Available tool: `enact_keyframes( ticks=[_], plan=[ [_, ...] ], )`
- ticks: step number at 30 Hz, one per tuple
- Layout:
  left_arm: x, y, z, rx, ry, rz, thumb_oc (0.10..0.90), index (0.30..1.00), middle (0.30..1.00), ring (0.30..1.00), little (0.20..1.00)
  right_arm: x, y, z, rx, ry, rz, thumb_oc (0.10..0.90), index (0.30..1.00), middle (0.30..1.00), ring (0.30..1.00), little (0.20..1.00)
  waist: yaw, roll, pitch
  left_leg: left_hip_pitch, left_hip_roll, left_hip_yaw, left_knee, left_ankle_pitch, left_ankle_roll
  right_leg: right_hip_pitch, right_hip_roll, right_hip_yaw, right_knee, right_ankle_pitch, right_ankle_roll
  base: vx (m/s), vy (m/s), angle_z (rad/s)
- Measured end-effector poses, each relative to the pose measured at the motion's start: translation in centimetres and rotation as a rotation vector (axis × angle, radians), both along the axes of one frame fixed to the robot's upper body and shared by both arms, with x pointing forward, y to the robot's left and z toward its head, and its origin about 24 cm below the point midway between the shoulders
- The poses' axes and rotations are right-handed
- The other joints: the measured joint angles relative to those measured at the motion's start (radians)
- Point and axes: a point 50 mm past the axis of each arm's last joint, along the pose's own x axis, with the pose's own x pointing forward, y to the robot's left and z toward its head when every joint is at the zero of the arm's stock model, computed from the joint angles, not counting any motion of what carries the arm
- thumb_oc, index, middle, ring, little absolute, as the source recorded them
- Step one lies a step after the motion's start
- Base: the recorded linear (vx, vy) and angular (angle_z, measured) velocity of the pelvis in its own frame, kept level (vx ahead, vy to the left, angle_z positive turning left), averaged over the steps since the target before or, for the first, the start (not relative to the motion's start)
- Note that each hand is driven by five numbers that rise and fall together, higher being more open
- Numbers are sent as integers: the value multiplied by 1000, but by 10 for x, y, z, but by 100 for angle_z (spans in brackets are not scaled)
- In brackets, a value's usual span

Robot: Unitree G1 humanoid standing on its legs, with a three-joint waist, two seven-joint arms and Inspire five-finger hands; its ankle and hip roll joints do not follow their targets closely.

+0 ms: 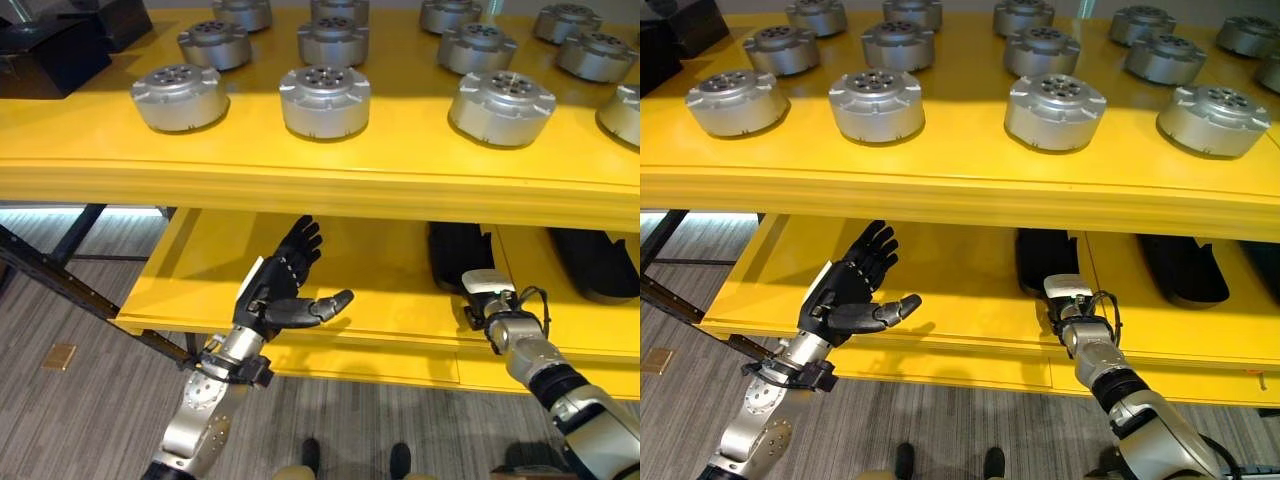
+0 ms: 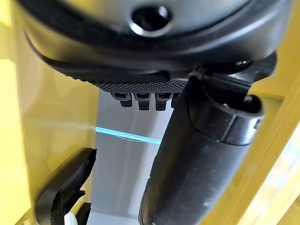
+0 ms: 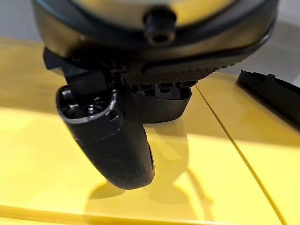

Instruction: Move parts from the plastic box to the shelf.

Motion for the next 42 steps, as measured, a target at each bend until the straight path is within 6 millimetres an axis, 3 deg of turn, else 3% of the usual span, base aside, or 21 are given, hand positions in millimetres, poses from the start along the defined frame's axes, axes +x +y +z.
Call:
enact_keyframes(
  ticks=[10, 19, 23, 33, 36, 42],
  plan=[
    [0, 0, 1, 0, -2, -1, 900, 1000, 1000, 1000, 1000, -1, -2, -1, -15, -50, -12, 900, 1000, 1000, 1000, 1000, 0, 1, 0, 0, 0, 3, 0, 0, 0, -1, 0, 8, 0, 1, 0, 0, 0, 0],
    [-1, 0, 0, -1, -1, 1, 900, 1000, 1000, 1000, 1000, 0, 0, 7, -35, -226, 27, 900, 1000, 1000, 1000, 1000, -4, 8, -1, 0, 0, 7, 0, -1, 1, -3, 0, 11, 0, 1, -1, 0, 0, 0],
    [-2, 1, -1, -4, 0, 7, 900, 1000, 1000, 1000, 1000, -5, 4, 8, 7, -313, 76, 900, 1000, 1000, 1000, 1000, -4, 29, -1, 0, 0, 7, 0, -1, 2, -3, -1, 11, 0, 1, -1, 0, 0, 0],
    [-7, 2, -4, -11, 3, 15, 900, 1000, 1000, 1000, 1000, -11, 11, 4, 49, -299, 156, 900, 1000, 1000, 1000, 1000, -7, 35, -1, 3, 0, 8, 0, -1, 2, -1, 0, 12, 0, 1, -1, 0, 0, 0],
    [-7, 3, -4, -13, -4, 19, 900, 1000, 1000, 1000, 1000, -14, 19, 4, 77, -304, 200, 900, 1000, 1000, 1000, 1000, -10, 35, -1, 3, 0, 8, 0, -2, 2, -1, 0, 13, 0, 1, -1, 14, 52, 0],
    [-13, 6, -7, -30, -1, 66, 900, 1000, 1000, 1000, 1000, -43, 52, 6, 195, -361, 353, 900, 1000, 1000, 1000, 1000, -32, 35, -1, 3, -2, 11, 0, -7, 7, -3, -1, 20, 1, 0, 0, 22, 73, -1]
  ],
)
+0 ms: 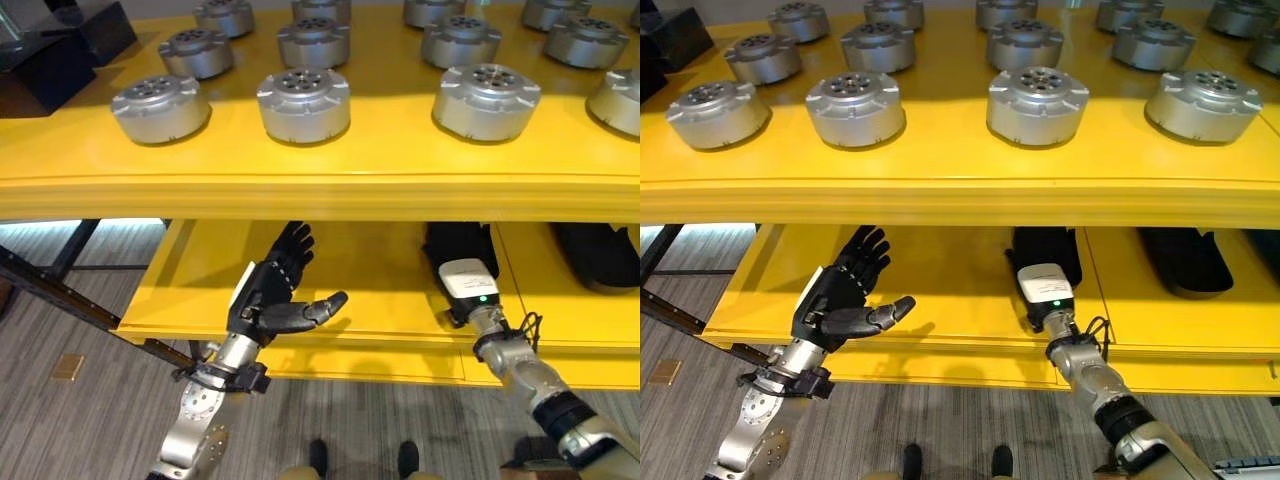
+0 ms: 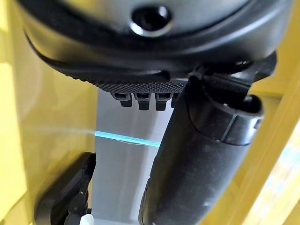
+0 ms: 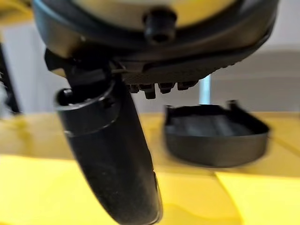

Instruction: Move parts from the plastic box to the shelf.

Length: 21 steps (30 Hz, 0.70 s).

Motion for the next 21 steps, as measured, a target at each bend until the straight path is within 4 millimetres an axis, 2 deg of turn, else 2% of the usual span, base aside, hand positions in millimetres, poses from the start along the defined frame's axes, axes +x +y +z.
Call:
enact_keyframes(
  ticks=[3, 4, 5, 9, 10, 12, 17, 19, 21],
  plan=[
    [-3, 1, -3, -6, 10, 12, 900, 1000, 1000, 1000, 1000, -23, 5, 2, 98, -76, 33, 900, 1000, 1000, 1000, 1000, -10, -2, 1, 0, -2, 2, -4, -5, 6, 0, -1, 3, 0, 0, 0, 18, 118, -2],
    [-3, 1, -3, -6, 10, 12, 900, 1000, 1000, 1000, 1000, -23, 6, 2, 100, -77, 34, 900, 1000, 1000, 1000, 1000, -10, -2, 1, 0, -2, 2, -4, -5, 6, 0, -1, 3, 0, 0, 0, 6, 118, -1],
    [-7, 2, -4, -11, 8, 25, 900, 1000, 1000, 1000, 1000, -32, 7, 7, 171, -126, 32, 900, 1000, 1000, 1000, 1000, -25, -4, 2, 1, -2, 3, -4, -6, 8, 0, -2, 4, 0, 0, 0, 8, 140, -8],
    [-10, 3, -5, -20, 13, 40, 900, 1000, 1000, 1000, 1000, -41, 2, 17, 244, -187, 19, 900, 1000, 1000, 1000, 1000, -38, -7, 2, 13, -2, 24, -4, -14, 7, -2, -1, 29, 0, -3, 3, 11, 136, -15],
    [-14, 3, -5, -26, 9, 41, 900, 1000, 1000, 1000, 1000, -47, 4, 23, 300, -211, 24, 900, 1000, 1000, 1000, 1000, -56, -10, 2, 13, -2, 26, -5, -15, 7, -3, -2, 32, 0, -3, 4, 7, 120, -15],
    [-14, 1, -5, -28, 10, 33, 900, 1000, 1000, 1000, 1000, -50, 4, 26, 332, -220, 25, 900, 1000, 1000, 1000, 1000, -66, -11, 2, 14, -2, 28, -5, -16, 6, -4, -2, 36, 0, -3, 4, 1, 195, -7],
    [-16, -6, -7, -33, 14, -8, 900, 1000, 1000, 1000, 1000, -66, 8, 31, 440, -223, 32, 900, 1000, 1000, 1000, 1000, -100, -15, 2, 15, -7, 54, -5, -22, 11, -13, -4, 58, 1, 1, 9, 0, 140, -11],
    [-19, -17, -9, -35, 21, -72, 900, 1000, 1000, 1000, 1000, -69, 8, 32, 482, -228, 19, 900, 1000, 1000, 1000, 1000, -126, -17, 2, 19, -16, 64, -5, -23, 11, -16, -12, 72, 1, 4, 16, -39, 204, -12],
    [-22, -24, -10, -28, 24, -126, 900, 1000, 1000, 1000, 1000, -72, 7, 31, 549, -223, -6, 900, 1000, 1000, 1000, 1000, -134, -20, 2, 20, -24, 92, -4, -26, 15, -31, -12, 85, 1, 12, 26, -86, 89, -34]
  ],
)
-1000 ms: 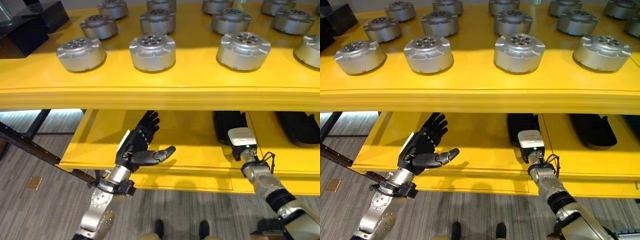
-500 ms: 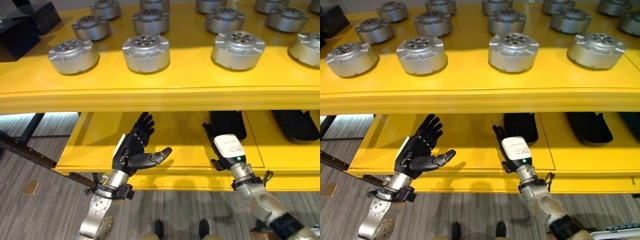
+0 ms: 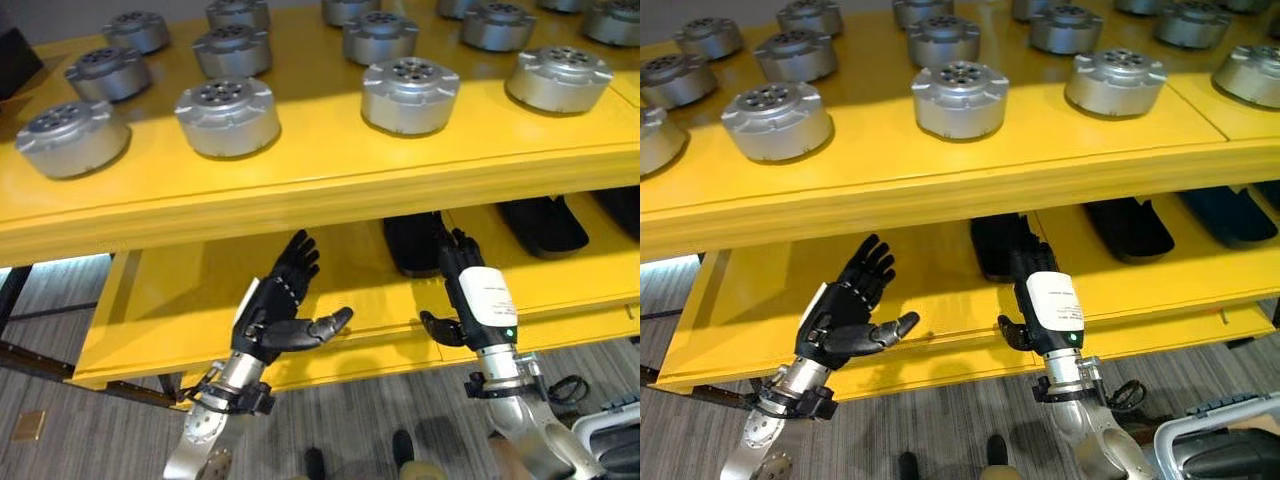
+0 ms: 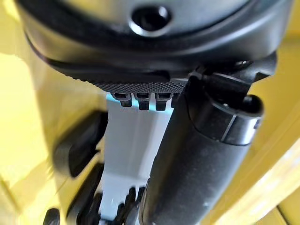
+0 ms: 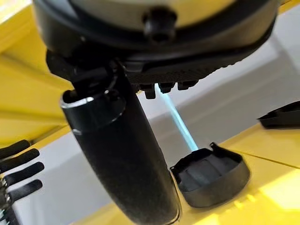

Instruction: Move parts from the plastic box to the shelf.

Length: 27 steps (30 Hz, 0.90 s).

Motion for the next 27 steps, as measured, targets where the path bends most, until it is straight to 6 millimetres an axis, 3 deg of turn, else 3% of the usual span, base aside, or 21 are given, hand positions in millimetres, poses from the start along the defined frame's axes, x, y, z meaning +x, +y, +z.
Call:
enact_keyframes(
  ticks=[2, 4, 5, 7, 9, 11, 12, 13, 15, 17, 18, 22, 24, 27],
  plan=[
    [-1, -4, 0, 20, -1, -45, 900, 1000, 1000, 1000, 1000, 0, 1, 0, 46, 10, 14, 900, 1000, 1000, 1000, 1000, -22, -9, 6, 0, -14, 44, 4, -1, 3, -28, -4, 24, 1, 23, 14, -141, 62, -71],
    [-1, 1, -1, 83, 9, -76, 900, 1000, 1000, 1000, 1000, 3, 9, 4, 56, 6, 83, 900, 1000, 1000, 1000, 1000, 6, -21, 17, 11, 14, 168, 4, -7, 13, -90, -11, -83, 26, 48, 15, -150, 40, -140],
    [7, -3, -4, 144, 14, -117, 900, 1000, 1000, 1000, 1000, 2, 7, 4, 47, 6, 95, 900, 1000, 1000, 1000, 1000, -28, -7, 23, 11, 26, 172, 4, -15, 26, -117, -73, -147, 186, -29, 25, -158, 26, -89],
    [16, -12, 1, 173, -12, -182, 900, 1000, 1000, 1000, 1000, 3, 2, 2, 72, 17, 86, 900, 1000, 1000, 1000, 1000, -26, 0, 34, 5, 43, 172, 23, -14, 25, -150, -126, -134, 407, -121, 42, -121, 18, -9],
    [16, -15, 4, 204, -33, -259, 900, 1000, 1000, 1000, 1000, 2, -2, 1, 119, 32, 74, 900, 1000, 1000, 1000, 1000, -22, 5, 53, 11, 56, 184, 47, -11, 25, -166, -112, -145, 487, -122, 43, -52, -70, -23],
    [14, -15, 5, 214, -38, -296, 900, 1000, 1000, 1000, 1000, 4, -10, 9, 143, -4, 58, 900, 1000, 1000, 1000, 1000, -34, 24, 52, 10, 71, 197, 39, -18, 16, -177, -101, -138, 457, -128, 50, -104, -288, -70],
    [15, -10, 11, 209, -54, -270, 900, 1000, 1000, 1000, 1000, 4, -12, 17, 140, -45, 77, 900, 1000, 1000, 1000, 1000, -24, 17, 59, 10, 85, 270, 57, 0, -25, -158, -109, -174, 468, -230, -27, -58, -288, -102],
    [15, -6, 12, 212, -54, -254, 900, 1000, 1000, 1000, 1000, 4, -9, 19, 133, -45, 100, 900, 1000, 1000, 1000, 1000, -13, 6, 59, 14, 86, 293, 71, -6, -35, -134, -102, -195, 412, -247, -19, -59, -317, -108],
    [16, -3, 11, 203, -42, -215, 900, 1000, 1000, 1000, 1000, 9, -3, 23, 101, -41, 151, 900, 1000, 1000, 1000, 1000, -9, 41, 59, 12, 145, 335, 87, -3, -56, -126, -33, -197, 323, -203, -32, -70, -286, -88],
    [16, -6, 12, 183, -45, -202, 900, 1000, 1000, 1000, 1000, 16, -1, 30, 67, -54, 180, 900, 1000, 1000, 1000, 1000, 16, 64, 55, 33, 207, 401, 73, 10, -71, -88, -20, -312, 228, -180, -50, -72, -263, -114],
    [17, -7, 13, 183, -51, -206, 900, 1000, 1000, 1000, 1000, 18, -1, 33, 63, -66, 173, 900, 1000, 1000, 1000, 1000, 23, 51, 53, 40, 209, 407, 76, 14, -75, -85, -16, -331, 210, -119, -59, -50, -213, -80],
    [17, -15, 14, 146, -59, -196, 900, 1000, 1000, 1000, 1000, 24, -14, 40, 43, -100, 79, 900, 1000, 1000, 1000, 1000, -5, 69, 45, 42, 235, 366, 79, 32, -47, -93, 35, -305, 189, -100, -82, -68, -256, -34],
    [18, -12, 15, 133, -62, -142, 900, 1000, 1000, 1000, 1000, 24, -21, 41, 46, -108, 44, 900, 1000, 1000, 1000, 1000, -2, 74, 41, 44, 235, 372, 89, 35, -50, -105, 37, -273, 191, -97, -85, -41, -239, -49],
    [21, -9, 19, 96, -75, -79, 900, 1000, 1000, 1000, 1000, 19, -34, 37, 49, -100, -24, 900, 1000, 1000, 1000, 1000, -35, 80, 37, 43, 234, 362, 95, 39, -55, -108, 38, -268, 195, -91, -92, -50, -272, -11]
  ],
)
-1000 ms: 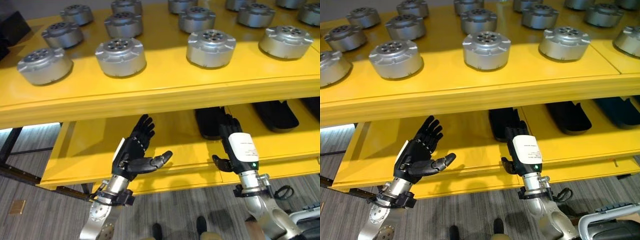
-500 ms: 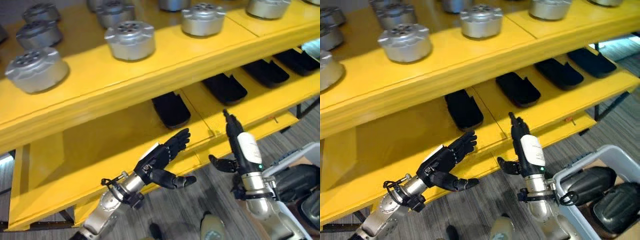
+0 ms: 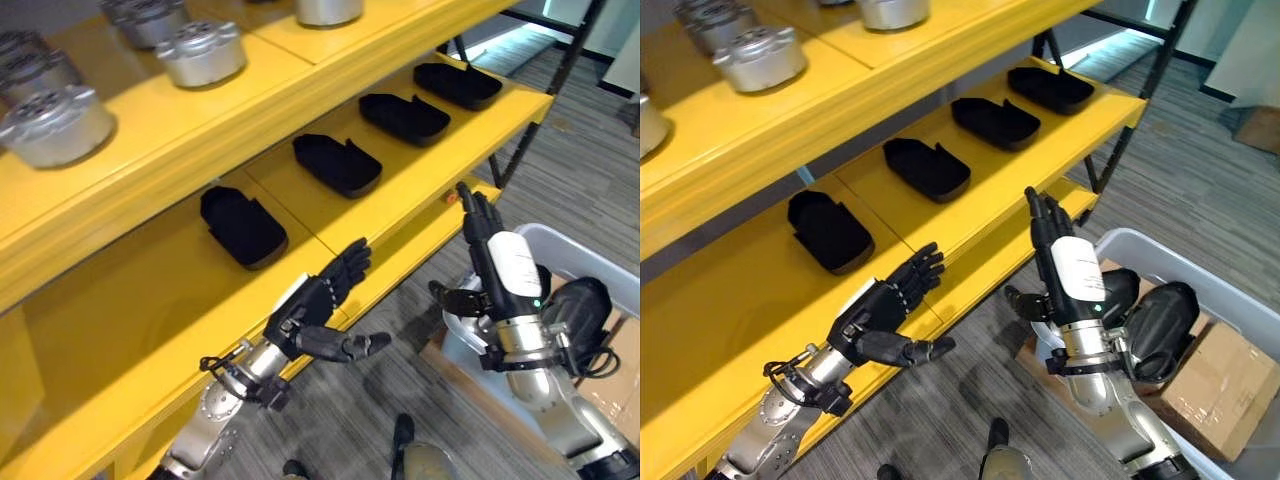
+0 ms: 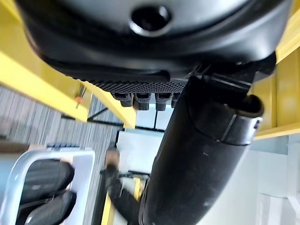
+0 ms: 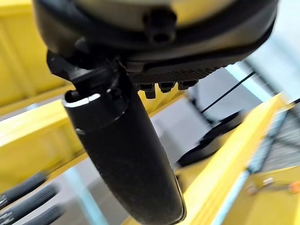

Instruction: Move parts from the plastic box to the shelf.

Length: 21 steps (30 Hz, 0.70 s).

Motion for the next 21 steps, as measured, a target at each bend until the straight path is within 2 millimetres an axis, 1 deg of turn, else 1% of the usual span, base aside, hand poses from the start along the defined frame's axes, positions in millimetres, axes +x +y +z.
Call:
enact_keyframes(
  ticks=[1, 2, 4, 5, 6, 7, 8, 9, 10, 11, 12, 13, 14, 15, 16, 17, 18, 19, 20, 21],
  plan=[
    [1, 0, 4, -39, -13, 25, 900, 1000, 1000, 1000, 1000, -8, -10, -6, 7, 14, -52, 900, 1000, 1000, 1000, 1000, -10, -1, -2, 1, 2, 0, 2, 2, 3, -6, 3, 10, 1, -8, 9, -41, -212, -17],
    [2, -1, 5, -54, -19, 36, 900, 1000, 1000, 1000, 1000, -10, -14, -7, 13, 18, -73, 900, 1000, 1000, 1000, 1000, -10, -2, -2, 1, 1, 3, 1, 4, 6, -11, 4, 19, 0, -6, 7, -39, -245, -24],
    [2, -1, 5, -54, -18, 41, 900, 1000, 1000, 1000, 1000, -10, -15, -9, 23, 23, -85, 900, 1000, 1000, 1000, 1000, -27, -2, -2, 3, 0, 4, 1, 9, 12, -13, 5, 28, -2, -4, 5, -25, -226, -17],
    [2, -3, 5, -55, -17, 37, 900, 1000, 1000, 1000, 1000, -10, -15, -10, 27, 23, -89, 900, 1000, 1000, 1000, 1000, -43, -3, -3, 5, 2, -1, 7, 14, 14, -16, 9, 35, -1, -6, 5, -4, -244, -33],
    [2, -5, 4, -56, -14, 32, 900, 1000, 1000, 1000, 1000, -11, -15, -10, 55, 18, -98, 900, 1000, 1000, 1000, 1000, -41, -10, -5, 14, 4, 2, 16, 25, 16, -13, 13, 55, -14, -4, 2, 9, -215, -40],
    [2, -5, 4, -53, -14, 35, 900, 1000, 1000, 1000, 1000, -11, -15, -11, 67, 11, -103, 900, 1000, 1000, 1000, 1000, -48, -13, -5, 17, 5, -3, 23, 37, 10, -13, 16, 68, -17, -3, 0, 16, -226, -49],
    [2, -5, 4, -52, -13, 41, 900, 1000, 1000, 1000, 1000, -11, -16, -12, 79, 9, -107, 900, 1000, 1000, 1000, 1000, -49, -17, -8, 20, 6, -20, 33, 50, -1, -12, 17, 78, -20, -6, -5, 29, -108, -41],
    [2, -4, 4, -53, -13, 50, 900, 1000, 1000, 1000, 1000, -10, -16, -15, 87, 15, -114, 900, 1000, 1000, 1000, 1000, -44, -26, -12, 18, 7, -44, 50, 62, -6, -8, 20, 105, -29, -1, -13, -8, -108, -47],
    [2, -4, 4, -56, -16, 59, 900, 1000, 1000, 1000, 1000, -10, -17, -17, 90, 25, -122, 900, 1000, 1000, 1000, 1000, -44, -36, -13, 15, 11, -72, 83, 73, -20, 4, 25, 127, -44, 5, -17, 11, -103, -45],
    [2, -3, 4, -57, -15, 67, 900, 1000, 1000, 1000, 1000, -10, -17, -19, 92, 30, -124, 900, 1000, 1000, 1000, 1000, -44, -48, -13, 5, 15, -100, 129, 77, -27, 18, 25, 143, -61, 17, -33, 23, -98, -53],
    [1, -1, 3, -57, -11, 80, 900, 1000, 1000, 1000, 1000, -11, -15, -21, 94, 37, -119, 900, 1000, 1000, 1000, 1000, -35, -74, -17, -20, 10, -154, 167, 48, -37, 25, 25, 185, -77, 33, -48, 76, -58, -77],
    [0, 1, 1, -57, -4, 92, 900, 1000, 1000, 1000, 1000, -11, -14, -21, 100, 38, -115, 900, 1000, 1000, 1000, 1000, -14, -89, -26, -21, -16, -213, 127, 3, -50, 24, 25, 230, -95, 46, -57, 140, -48, -93],
    [-2, 2, 0, -55, -2, 99, 900, 1000, 1000, 1000, 1000, -11, -13, -21, 102, 35, -111, 900, 1000, 1000, 1000, 1000, 1, -91, -31, -20, -52, -292, 64, -15, -53, 24, 30, 272, -106, 55, -58, 166, -60, -101],
    [-3, 3, -1, -56, 1, 105, 900, 1000, 1000, 1000, 1000, -10, -13, -21, 99, 35, -106, 900, 1000, 1000, 1000, 1000, 14, -99, -28, -21, -77, -350, 20, -19, -50, 22, 34, 296, -111, 56, -57, 152, -61, -105],
    [-7, 8, -4, -57, 17, 129, 900, 1000, 1000, 1000, 1000, -10, -11, -21, 97, 41, -85, 900, 1000, 1000, 1000, 1000, 25, -105, -27, -36, -132, -472, -17, -39, -27, 20, 48, 354, -111, 64, -55, 97, -58, -124],
    [-12, 11, -9, -57, 37, 146, 900, 1000, 1000, 1000, 1000, -10, -11, -21, 91, 51, -72, 900, 1000, 1000, 1000, 1000, 45, -111, -24, -40, -174, -542, -24, -59, -10, 19, 52, 390, -111, 64, -55, 65, -41, -137],
    [-17, 15, -14, -53, 62, 163, 900, 1000, 1000, 1000, 1000, -13, -11, -24, 102, 71, -67, 900, 1000, 1000, 1000, 1000, 54, -105, -27, -61, -212, -532, -6, -65, 8, 24, 55, 386, -112, 66, -53, 89, -31, -114],
    [-22, 17, -19, -50, 85, 162, 900, 1000, 1000, 1000, 1000, -26, -15, -34, 122, 130, -79, 900, 1000, 1000, 1000, 1000, 38, -65, -49, -140, -217, -472, 47, -35, 73, 24, 95, 364, -101, 65, -38, 110, 10, -66],
    [-24, 19, -21, -46, 91, 163, 900, 1000, 1000, 1000, 1000, -34, -16, -43, 129, 171, -89, 900, 1000, 1000, 1000, 1000, 30, -50, -61, -140, -193, -447, 55, -96, 72, 21, 112, 356, -88, 56, -29, 144, 39, -16],
    [-25, 23, -21, -41, 90, 163, 900, 1000, 1000, 1000, 1000, -47, -17, -54, 131, 222, -101, 900, 1000, 1000, 1000, 1000, 27, -68, -63, -139, -200, -433, 35, -104, 57, 7, 104, 344, -66, 37, -17, 155, 40, 12]
  ],
)
